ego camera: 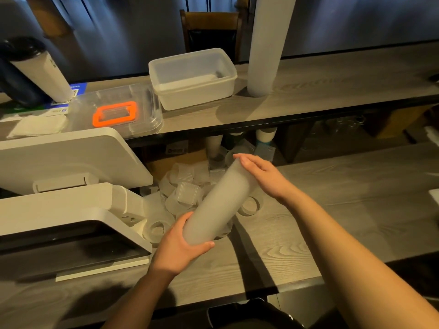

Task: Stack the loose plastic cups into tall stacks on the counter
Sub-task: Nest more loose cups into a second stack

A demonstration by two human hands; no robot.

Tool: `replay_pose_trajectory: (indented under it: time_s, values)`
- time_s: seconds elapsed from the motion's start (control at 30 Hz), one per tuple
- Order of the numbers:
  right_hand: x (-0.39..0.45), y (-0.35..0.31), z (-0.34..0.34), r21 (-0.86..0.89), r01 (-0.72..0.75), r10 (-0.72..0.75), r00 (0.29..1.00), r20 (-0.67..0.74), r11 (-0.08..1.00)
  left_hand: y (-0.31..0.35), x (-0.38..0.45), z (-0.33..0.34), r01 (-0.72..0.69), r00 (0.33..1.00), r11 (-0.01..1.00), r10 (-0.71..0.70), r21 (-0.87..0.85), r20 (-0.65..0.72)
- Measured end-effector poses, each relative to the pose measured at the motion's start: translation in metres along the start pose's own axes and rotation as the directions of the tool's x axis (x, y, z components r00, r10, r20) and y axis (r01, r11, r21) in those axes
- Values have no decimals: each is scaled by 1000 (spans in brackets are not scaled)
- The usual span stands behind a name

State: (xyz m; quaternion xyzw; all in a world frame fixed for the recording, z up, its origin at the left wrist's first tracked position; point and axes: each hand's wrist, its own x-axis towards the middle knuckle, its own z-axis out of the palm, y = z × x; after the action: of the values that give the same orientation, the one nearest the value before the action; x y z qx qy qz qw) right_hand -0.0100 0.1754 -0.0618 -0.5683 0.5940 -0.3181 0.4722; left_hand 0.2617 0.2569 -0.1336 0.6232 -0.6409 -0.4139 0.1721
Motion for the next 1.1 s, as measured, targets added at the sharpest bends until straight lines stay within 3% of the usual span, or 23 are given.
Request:
replay_pose_trajectory:
  time_s: [0.17, 0.3, 0.33, 0.43, 0.57, 0.67, 0.8, 0.87, 0.97, 1.1]
  values:
    - [1, 10, 9, 154, -73, 74, 997, -6, 985, -2, -2, 7, 29, 1000, 999, -29, -17, -10]
    - [12, 41, 13, 450, -123, 251, 938, -238, 884, 3, 0, 12, 64, 997, 994, -67, -92, -32]
    - [14, 53, 16, 427, -145, 288, 912, -292, 892, 3, 1, 13, 80, 996, 989, -84, -124, -34]
    - [18, 97, 26, 66, -298, 301, 878, -373, 952, 1, 5, 16, 134, 990, 968, -142, -211, -24]
    - [23, 134, 41, -372, -349, 254, 926, -280, 860, 2, 10, 19, 169, 982, 943, -187, -287, -36]
    - [25, 151, 49, -498, -343, 300, 939, -167, 797, 1, 13, 18, 181, 980, 937, -199, -300, -29]
    - [24, 162, 50, -575, -290, 242, 957, -161, 765, -1, 15, 15, 206, 975, 933, -222, -297, -22]
    - [23, 165, 51, -485, -327, 260, 944, -203, 811, -3, 14, 14, 206, 974, 930, -226, -304, -31]
    - [18, 159, 50, -166, -385, 321, 892, -318, 908, -5, 13, 12, 210, 972, 933, -231, -291, -39]
    - [8, 122, 31, 274, -266, 362, 841, -402, 924, -6, 11, 8, 185, 979, 954, -199, -236, -38]
